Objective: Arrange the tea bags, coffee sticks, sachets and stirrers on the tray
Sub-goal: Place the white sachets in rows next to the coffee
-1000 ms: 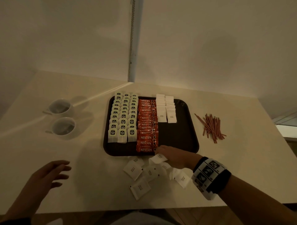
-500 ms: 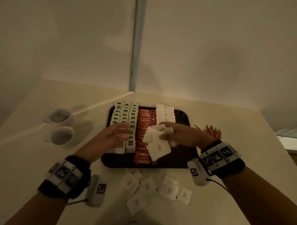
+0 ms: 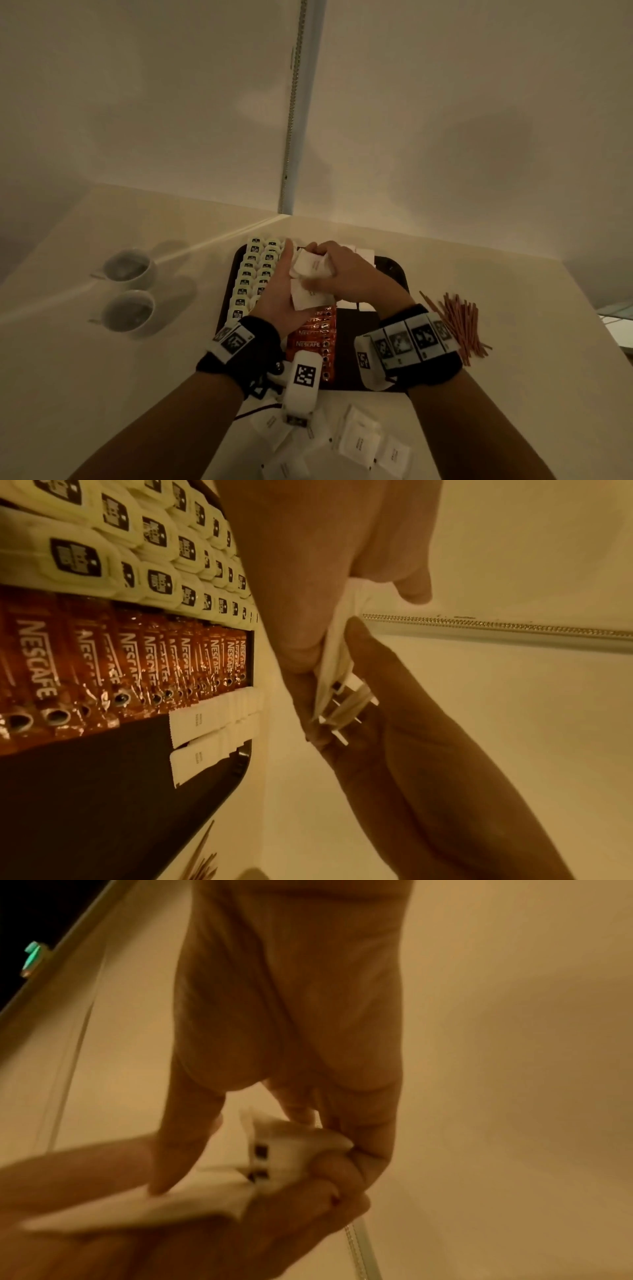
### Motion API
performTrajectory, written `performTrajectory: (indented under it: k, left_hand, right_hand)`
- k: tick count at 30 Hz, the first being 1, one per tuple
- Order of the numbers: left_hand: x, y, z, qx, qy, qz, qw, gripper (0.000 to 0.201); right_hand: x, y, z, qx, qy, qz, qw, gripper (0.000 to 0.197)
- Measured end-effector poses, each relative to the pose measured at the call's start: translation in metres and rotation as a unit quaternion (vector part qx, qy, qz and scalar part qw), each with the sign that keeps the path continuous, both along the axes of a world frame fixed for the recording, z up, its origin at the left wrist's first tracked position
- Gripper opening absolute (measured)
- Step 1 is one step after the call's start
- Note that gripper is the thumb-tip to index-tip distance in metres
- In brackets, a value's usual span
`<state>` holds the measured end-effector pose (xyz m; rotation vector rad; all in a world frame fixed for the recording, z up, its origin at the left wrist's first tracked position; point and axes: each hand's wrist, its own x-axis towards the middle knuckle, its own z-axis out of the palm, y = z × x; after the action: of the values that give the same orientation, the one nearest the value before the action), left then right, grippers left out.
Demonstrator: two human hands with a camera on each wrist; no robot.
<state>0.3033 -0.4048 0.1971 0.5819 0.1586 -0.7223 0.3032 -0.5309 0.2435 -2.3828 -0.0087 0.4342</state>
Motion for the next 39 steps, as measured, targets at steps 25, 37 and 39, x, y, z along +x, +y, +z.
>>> performTrajectory:
  k: [25, 37, 39]
  left_hand:
    - [0.019, 0.003, -0.014, 0.141, -0.06, -0.002, 0.988, 0.036]
    - [0.023, 0.004, -0.007, 0.281, -0.138, 0.033, 0.949, 0.028]
    - [0.022, 0.005, -0.007, 0.276, -0.114, 0.022, 0.954, 0.023]
  right_hand:
    - [-0.016, -0.027, -0.029, 0.345, -0.061, -0.192, 0.917, 0.018]
    - [-0.013, -0.029, -0.041, 0.366, -0.067, -0.216, 0.903, 0.013]
    - [-0.014, -0.035, -0.043, 0.38, -0.065, -0.222, 0.896, 0.015]
